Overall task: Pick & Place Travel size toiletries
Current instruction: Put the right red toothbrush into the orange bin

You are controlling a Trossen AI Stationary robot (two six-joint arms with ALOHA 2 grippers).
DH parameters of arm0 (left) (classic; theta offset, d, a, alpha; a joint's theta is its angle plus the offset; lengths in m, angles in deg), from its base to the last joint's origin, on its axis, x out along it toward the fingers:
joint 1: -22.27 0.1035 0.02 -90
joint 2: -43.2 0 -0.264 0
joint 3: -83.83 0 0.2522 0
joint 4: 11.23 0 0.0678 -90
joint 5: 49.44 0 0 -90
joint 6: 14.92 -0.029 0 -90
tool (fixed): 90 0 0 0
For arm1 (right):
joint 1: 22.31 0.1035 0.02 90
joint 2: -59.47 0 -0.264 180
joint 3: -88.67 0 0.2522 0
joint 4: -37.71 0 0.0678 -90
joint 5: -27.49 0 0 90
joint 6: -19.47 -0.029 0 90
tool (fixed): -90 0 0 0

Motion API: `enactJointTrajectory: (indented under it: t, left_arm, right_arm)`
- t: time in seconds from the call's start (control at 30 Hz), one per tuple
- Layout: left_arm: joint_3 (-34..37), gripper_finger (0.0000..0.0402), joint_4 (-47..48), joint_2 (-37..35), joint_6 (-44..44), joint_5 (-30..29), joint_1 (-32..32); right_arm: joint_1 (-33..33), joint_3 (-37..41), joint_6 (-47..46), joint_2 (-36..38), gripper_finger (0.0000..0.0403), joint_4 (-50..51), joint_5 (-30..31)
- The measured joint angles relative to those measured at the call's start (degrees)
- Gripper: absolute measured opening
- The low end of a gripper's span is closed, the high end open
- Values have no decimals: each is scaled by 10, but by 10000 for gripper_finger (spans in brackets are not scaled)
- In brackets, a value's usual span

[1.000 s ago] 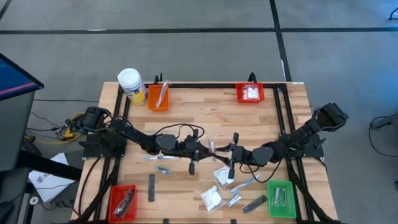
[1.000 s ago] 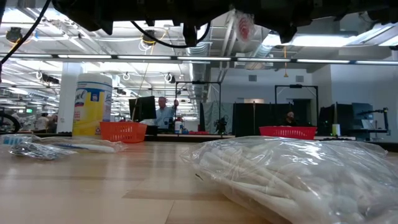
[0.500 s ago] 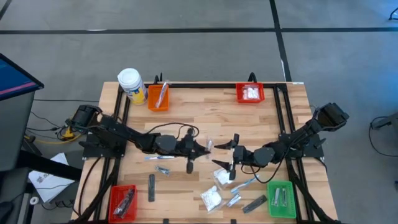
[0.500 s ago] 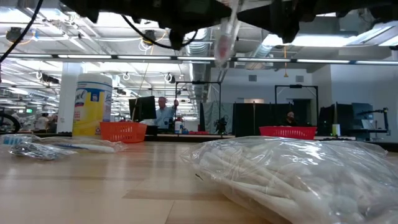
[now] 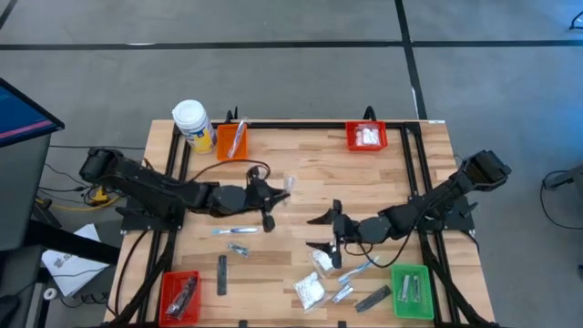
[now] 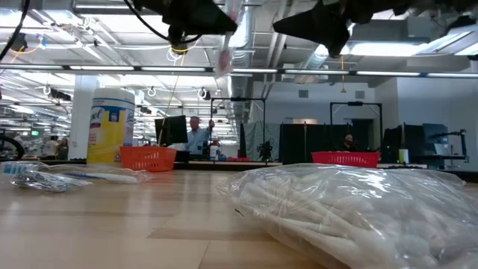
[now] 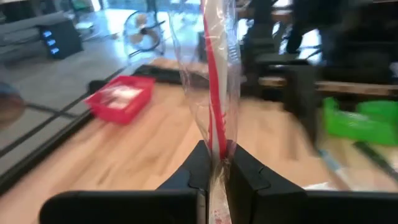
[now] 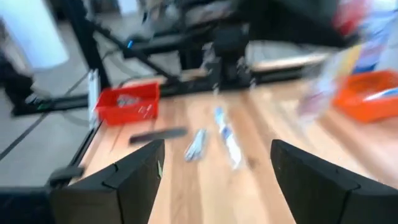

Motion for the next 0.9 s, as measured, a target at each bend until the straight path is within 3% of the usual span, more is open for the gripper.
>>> enactJointTrajectory:
  t: [0.3, 0.47, 0.57, 0.7, 0.9]
  left_arm:
    - [0, 14, 90, -34, 33, 12, 95]
    - [0, 14, 125, -33, 41, 47, 165]
    - [0, 14, 150, -33, 46, 53, 204]
    - [0, 14, 160, -33, 46, 65, 250]
    - [-8, 14, 212, -33, 53, 80, 313]
  right_arm:
    - [-37, -92, 1, 1, 286, 218, -74]
    - [-87, -151, 5, 37, 286, 487, -75]
    - [-126, -167, 1, 65, 286, 616, -44]
    - [-178, -173, -31, 114, 286, 682, -11]
    - [-224, -173, 55, 194, 286, 653, -19]
